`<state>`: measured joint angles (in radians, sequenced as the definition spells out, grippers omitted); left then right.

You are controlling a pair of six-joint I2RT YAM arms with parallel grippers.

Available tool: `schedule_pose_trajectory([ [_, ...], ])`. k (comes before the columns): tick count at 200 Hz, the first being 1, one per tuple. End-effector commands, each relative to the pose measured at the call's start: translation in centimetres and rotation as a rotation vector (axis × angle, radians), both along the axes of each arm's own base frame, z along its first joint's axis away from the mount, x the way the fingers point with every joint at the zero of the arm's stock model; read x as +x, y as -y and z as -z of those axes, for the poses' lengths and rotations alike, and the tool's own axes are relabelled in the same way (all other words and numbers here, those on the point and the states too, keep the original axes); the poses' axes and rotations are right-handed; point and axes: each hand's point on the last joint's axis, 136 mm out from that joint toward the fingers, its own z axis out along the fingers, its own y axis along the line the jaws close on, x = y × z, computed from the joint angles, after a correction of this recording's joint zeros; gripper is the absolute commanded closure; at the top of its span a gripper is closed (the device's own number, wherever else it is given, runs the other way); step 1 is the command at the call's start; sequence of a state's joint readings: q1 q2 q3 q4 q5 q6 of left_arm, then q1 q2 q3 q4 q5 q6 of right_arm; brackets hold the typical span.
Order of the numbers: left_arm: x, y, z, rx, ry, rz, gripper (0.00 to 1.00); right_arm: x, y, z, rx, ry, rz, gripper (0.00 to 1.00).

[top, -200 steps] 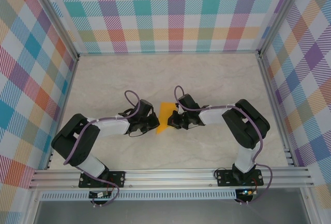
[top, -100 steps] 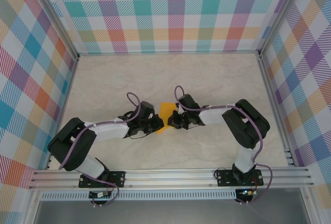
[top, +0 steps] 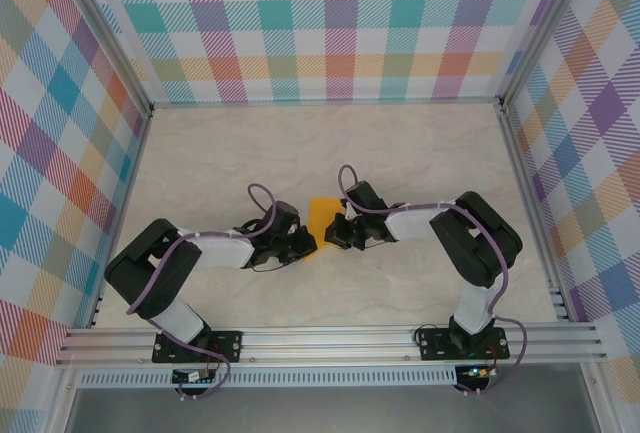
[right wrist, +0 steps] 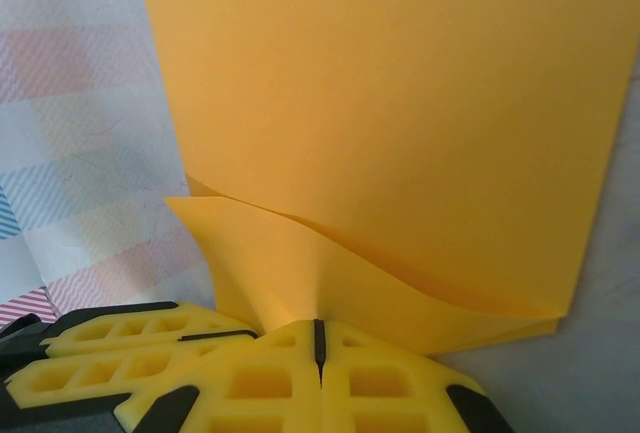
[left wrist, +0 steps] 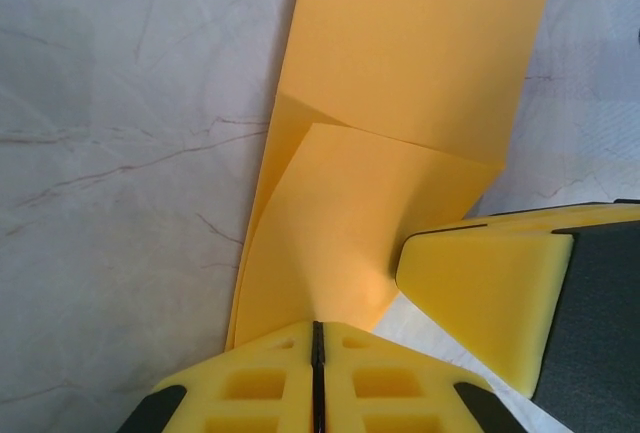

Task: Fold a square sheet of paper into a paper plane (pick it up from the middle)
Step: Third fold the triangle at the center of the table.

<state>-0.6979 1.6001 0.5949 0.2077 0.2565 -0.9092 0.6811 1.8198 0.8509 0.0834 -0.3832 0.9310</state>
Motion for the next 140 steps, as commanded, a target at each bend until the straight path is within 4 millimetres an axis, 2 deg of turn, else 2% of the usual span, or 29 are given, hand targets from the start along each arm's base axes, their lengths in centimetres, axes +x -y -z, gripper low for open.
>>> schedule_pose_trajectory([
  [1,-3.6,-1.3,3.4,0.055,-0.138,0.046,0.91,-1.5,2.0,3.1,-0.110,-0.102,0.025,1.00],
  [66,-5.8,-1.6,2.8,0.046,-0.139,0.163,0.91,-1.7,2.8,4.4,-0.168,-0.147,0.040,1.00],
  [140,-6.6,-2.7,1.9,0.101,-0.120,0.208,0.91,-1.7,2.9,4.8,-0.185,-0.165,0.039,1.00],
])
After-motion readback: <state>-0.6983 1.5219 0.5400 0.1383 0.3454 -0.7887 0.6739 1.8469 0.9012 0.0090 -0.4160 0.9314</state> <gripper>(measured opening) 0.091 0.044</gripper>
